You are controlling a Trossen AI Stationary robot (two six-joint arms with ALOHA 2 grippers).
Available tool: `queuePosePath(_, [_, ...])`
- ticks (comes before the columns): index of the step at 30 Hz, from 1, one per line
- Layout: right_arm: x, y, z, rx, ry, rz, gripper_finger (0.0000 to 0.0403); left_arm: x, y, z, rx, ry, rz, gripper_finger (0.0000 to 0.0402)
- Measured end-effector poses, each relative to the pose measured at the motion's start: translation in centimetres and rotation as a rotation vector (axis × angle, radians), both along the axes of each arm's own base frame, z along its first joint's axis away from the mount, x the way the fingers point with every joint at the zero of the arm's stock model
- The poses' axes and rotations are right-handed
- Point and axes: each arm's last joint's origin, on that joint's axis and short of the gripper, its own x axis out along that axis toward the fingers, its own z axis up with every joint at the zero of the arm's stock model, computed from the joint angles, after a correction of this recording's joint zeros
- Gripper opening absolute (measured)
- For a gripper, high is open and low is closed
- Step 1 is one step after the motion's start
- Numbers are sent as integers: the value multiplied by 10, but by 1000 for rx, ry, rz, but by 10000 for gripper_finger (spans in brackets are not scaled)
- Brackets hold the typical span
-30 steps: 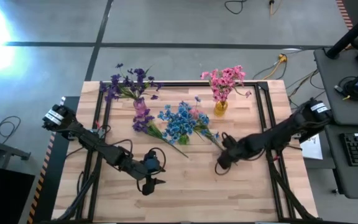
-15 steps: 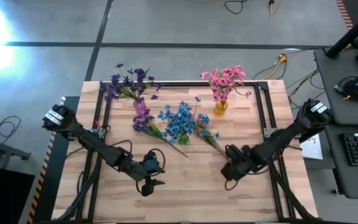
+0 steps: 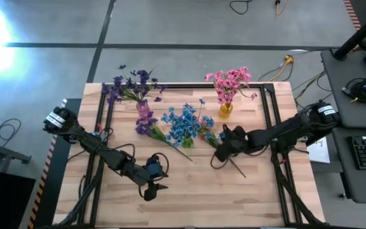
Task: Sort flowers into vase by color
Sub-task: Put the pink flowers into the yellow vase
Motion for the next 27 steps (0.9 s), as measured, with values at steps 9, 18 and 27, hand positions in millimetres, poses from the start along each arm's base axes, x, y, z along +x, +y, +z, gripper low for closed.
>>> queuePosePath(9, [3, -8, -10, 9, -80, 42, 260, -1, 0, -1, 13, 11, -2, 232])
queuePosePath(18, [5, -2, -36, -10, -61, 106, 259, 2, 8, 2, 53, -6, -11, 232])
queuePosePath(27, [12, -2, -49, -26, -17, 65, 209, -1, 20, 11, 90, 4, -3, 232])
